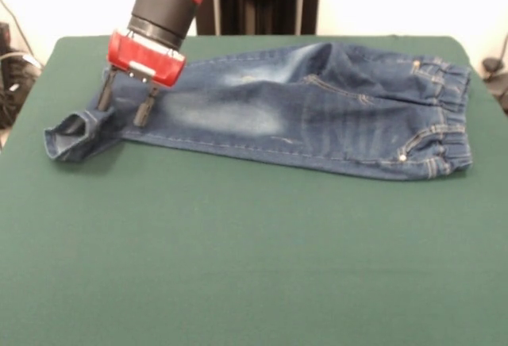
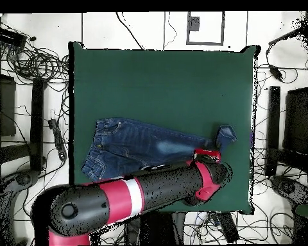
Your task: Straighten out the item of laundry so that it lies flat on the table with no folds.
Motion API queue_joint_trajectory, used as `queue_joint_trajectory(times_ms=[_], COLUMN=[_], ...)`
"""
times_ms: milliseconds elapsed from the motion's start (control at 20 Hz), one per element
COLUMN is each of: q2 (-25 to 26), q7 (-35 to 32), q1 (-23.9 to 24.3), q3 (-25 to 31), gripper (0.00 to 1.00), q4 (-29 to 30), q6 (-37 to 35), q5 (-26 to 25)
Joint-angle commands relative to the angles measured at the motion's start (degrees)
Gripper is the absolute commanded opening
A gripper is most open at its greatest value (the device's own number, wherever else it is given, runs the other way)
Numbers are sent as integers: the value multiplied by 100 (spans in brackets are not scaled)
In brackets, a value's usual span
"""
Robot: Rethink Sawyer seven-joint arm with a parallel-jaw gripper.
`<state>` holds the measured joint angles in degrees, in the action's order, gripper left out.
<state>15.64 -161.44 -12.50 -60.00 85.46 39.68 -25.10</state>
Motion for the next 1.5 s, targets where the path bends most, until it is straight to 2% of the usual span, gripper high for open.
queue_joint_trajectory(times_ms=[50,100,250,500,600,750,950,1050,1150,1350,1500], q2=[-30,-92,-415,-1128,-1453,-1689,-2140,-2435,-2358,-2348,-2033], q7=[96,134,-111,-396,-345,-142,138,404,413,534,265], q1=[-77,-148,-374,-642,-652,-683,-433,-49,157,885,1094], q3=[1074,1057,1215,1670,1860,1939,2407,2963,3195,3955,4145], gripper=[100,100,100,100,100,100,100,100,100,100,100], q4=[-476,-357,-21,633,774,855,865,986,1062,1287,1276], q6=[-10,33,-492,-1685,-2149,-2484,-3110,-3770,-4068,-4883,-4718], q5=[4,45,-294,-637,-820,-921,-1316,-1493,-1368,-1135,-1022])
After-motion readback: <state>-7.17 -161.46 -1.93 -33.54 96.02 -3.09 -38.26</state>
